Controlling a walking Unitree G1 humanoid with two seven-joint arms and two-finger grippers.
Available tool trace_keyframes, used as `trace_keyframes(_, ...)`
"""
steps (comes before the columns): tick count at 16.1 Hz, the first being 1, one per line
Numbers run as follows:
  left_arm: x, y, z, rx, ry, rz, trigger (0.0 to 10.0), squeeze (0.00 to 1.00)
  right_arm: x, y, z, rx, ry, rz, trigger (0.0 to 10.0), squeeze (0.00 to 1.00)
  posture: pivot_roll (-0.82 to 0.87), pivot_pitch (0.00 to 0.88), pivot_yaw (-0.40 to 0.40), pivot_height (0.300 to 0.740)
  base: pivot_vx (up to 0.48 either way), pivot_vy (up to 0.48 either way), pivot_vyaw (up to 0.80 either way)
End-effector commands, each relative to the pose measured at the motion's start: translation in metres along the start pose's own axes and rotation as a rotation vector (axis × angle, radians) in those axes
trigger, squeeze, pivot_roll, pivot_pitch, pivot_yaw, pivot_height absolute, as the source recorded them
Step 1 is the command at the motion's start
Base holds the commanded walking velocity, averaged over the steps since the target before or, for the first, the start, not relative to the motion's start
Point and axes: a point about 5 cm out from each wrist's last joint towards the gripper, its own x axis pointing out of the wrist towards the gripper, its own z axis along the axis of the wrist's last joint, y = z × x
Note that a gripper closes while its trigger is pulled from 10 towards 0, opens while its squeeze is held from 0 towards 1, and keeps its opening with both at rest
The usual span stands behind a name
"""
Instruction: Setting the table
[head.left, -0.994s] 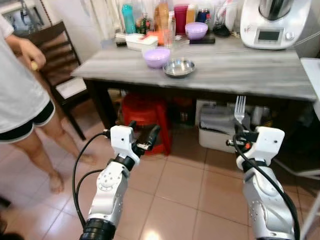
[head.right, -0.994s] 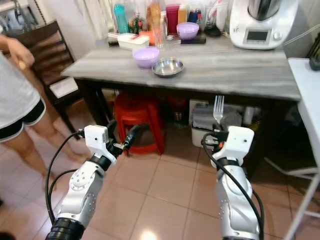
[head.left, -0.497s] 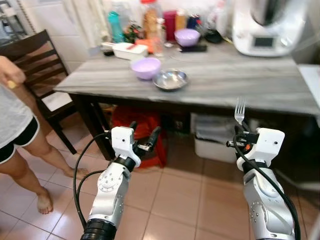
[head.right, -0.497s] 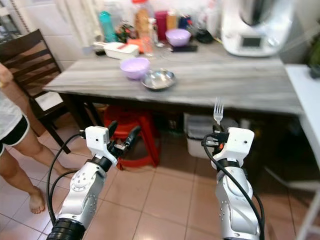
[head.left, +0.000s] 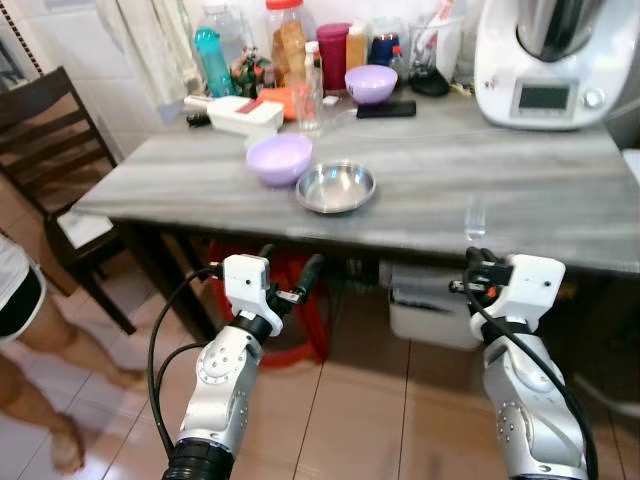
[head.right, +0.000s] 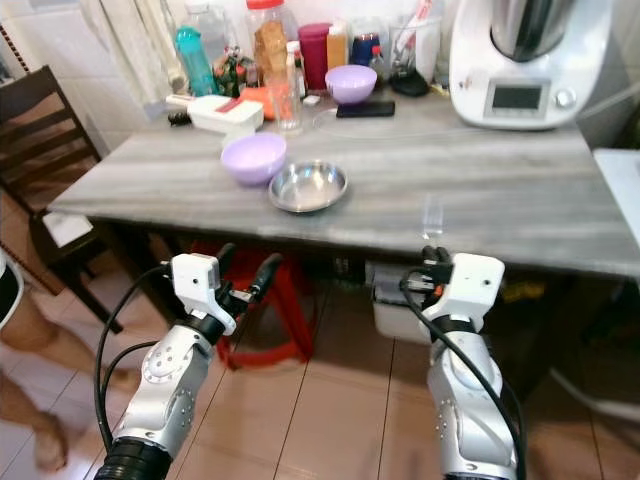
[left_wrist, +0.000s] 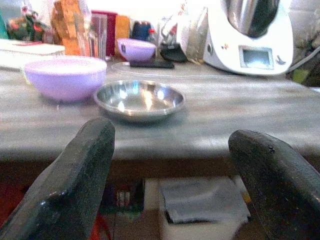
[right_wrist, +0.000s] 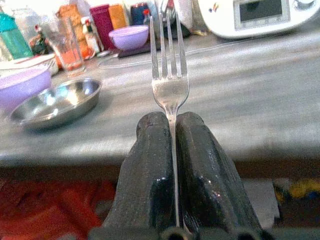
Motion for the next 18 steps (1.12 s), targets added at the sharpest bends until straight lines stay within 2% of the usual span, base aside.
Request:
trace_keyframes(1,-0.001,0.009,0.004,0.023,-0.009,0.013,10.0,0.0,0.002,0.01,0.003,0.018,-0.017,0.027,10.0,0.0,-0.16,0.006,0.082,0.74,0.48,0.0,0.0)
trace_keyframes(4,-0.001,0.006,0.004,0.025,-0.009,-0.002,10.0,0.0,0.003,0.011,0.003,0.02,-0.019,0.026,10.0,0.0,-0.16,0.005,0.081,0.74,0.48,0.0,0.0)
trace_keyframes(7,0.0,0.005,0.004,0.024,-0.01,-0.007,10.0,0.0,0.003,0.011,0.003,0.023,-0.018,0.025,10.0,0.0,-0.16,0.006,0.082,0.74,0.48,0.0,-0.45)
trace_keyframes(12,-0.001,0.004,0.004,0.017,-0.011,-0.007,10.0,0.0,0.004,0.012,0.002,0.023,-0.017,0.025,10.0,0.0,-0.16,0.008,0.081,0.74,0.448,0.0,0.0)
trace_keyframes(13,-0.003,0.005,0.004,0.003,-0.015,-0.002,10.0,0.0,0.004,0.012,0.002,0.023,-0.017,0.025,10.0,0.0,-0.16,0.007,0.08,0.74,0.0,0.0,0.0)
trace_keyframes(17,-0.018,0.012,0.004,0.049,-0.012,0.002,10.0,0.0,0.004,0.011,0.003,0.021,-0.025,0.012,10.0,0.0,-0.16,0.008,0.08,0.74,0.0,0.0,0.0)
trace_keyframes(18,-0.026,0.015,0.004,0.059,0.0,-0.005,10.0,0.0,0.003,0.008,0.002,0.006,-0.022,-0.015,10.0,0.0,-0.15,0.012,0.08,0.74,0.0,0.0,0.0)
